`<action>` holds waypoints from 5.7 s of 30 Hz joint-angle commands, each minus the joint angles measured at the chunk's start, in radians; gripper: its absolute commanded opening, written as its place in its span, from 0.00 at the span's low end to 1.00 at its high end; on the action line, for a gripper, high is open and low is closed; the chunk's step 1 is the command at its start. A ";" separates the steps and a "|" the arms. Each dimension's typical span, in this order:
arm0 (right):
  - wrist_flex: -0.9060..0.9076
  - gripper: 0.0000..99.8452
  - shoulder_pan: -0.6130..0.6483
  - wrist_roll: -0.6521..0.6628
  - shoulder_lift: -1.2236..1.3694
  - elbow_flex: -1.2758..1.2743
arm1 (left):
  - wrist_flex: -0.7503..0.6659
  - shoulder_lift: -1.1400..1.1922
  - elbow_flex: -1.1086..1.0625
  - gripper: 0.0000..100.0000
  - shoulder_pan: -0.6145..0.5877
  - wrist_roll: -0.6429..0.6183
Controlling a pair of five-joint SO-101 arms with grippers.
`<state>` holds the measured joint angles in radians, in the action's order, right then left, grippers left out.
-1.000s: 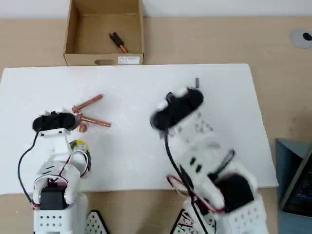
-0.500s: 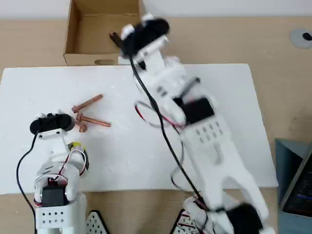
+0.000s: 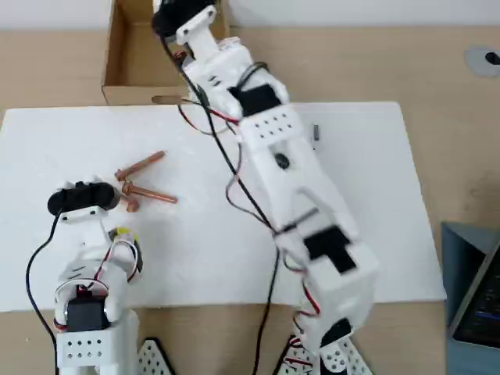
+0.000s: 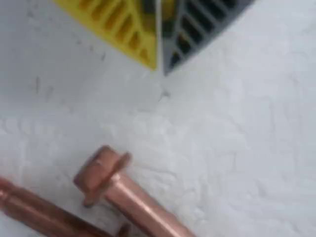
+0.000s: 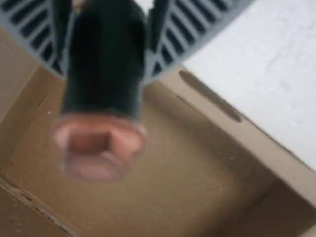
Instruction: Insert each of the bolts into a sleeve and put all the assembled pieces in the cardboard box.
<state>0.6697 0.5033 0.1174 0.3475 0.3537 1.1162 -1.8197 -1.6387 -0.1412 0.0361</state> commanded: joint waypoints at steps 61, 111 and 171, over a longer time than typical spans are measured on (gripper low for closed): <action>0.968 0.14 -0.093 0.184 0.579 1.314 | -0.011 -0.004 0.008 0.00 -0.049 -0.002; 1.025 0.15 -0.410 0.624 0.059 0.196 | -0.011 -0.004 0.008 0.00 -0.051 -0.003; 1.120 0.01 -0.403 0.408 0.401 0.805 | -0.011 -0.004 0.008 0.00 -0.043 0.005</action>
<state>1.7637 0.1028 0.5593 0.9214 1.1822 1.1147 -1.8197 -1.6387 -0.1780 0.0361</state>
